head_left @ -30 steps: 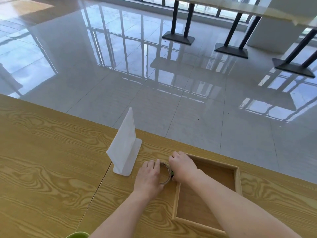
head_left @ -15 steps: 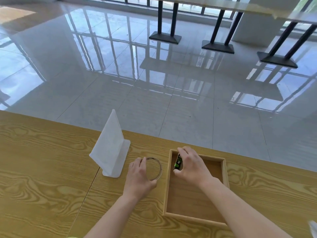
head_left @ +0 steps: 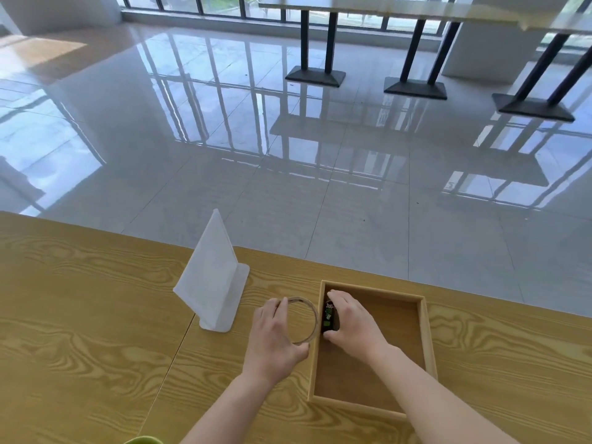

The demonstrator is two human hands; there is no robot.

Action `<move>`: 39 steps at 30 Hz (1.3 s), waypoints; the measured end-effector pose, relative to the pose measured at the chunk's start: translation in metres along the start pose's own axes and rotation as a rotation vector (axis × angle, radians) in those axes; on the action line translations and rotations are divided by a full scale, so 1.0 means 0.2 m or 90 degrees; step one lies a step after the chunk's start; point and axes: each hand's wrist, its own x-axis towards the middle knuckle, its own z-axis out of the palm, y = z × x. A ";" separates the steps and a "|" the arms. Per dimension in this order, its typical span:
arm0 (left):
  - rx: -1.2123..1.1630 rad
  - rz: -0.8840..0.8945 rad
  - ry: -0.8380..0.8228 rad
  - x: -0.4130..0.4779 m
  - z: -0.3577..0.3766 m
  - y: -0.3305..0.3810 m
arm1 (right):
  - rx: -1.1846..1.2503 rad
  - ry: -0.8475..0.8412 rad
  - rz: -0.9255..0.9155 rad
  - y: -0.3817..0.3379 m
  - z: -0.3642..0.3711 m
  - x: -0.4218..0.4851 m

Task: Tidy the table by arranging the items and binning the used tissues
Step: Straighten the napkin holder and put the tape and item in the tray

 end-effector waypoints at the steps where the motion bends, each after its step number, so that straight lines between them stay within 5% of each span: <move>1: 0.000 0.010 0.003 0.00 0.00 0.02 | 0.031 0.026 0.018 0.01 -0.01 -0.02; 6: 0.034 0.087 -0.011 0.02 0.09 0.15 | 0.422 0.105 0.167 0.01 -0.09 -0.18; 8: 0.040 0.113 -0.029 0.04 0.13 0.22 | 0.443 0.122 0.187 0.05 -0.10 -0.23; 13: 0.049 0.148 -0.077 0.04 0.25 0.31 | 0.429 0.186 0.315 0.18 -0.13 -0.29; 19: 0.025 0.043 -0.044 -0.02 0.25 0.19 | 0.355 0.202 0.400 0.32 -0.12 -0.31; 27: 0.072 0.033 -0.045 0.07 0.26 0.17 | 0.265 0.171 0.363 0.28 -0.09 -0.26; 33: 0.189 0.066 -0.073 0.16 0.28 0.20 | 0.061 0.089 0.264 0.28 -0.04 -0.26; 39: 0.222 0.087 -0.062 0.23 0.29 0.21 | 0.035 0.130 0.251 0.25 -0.02 -0.18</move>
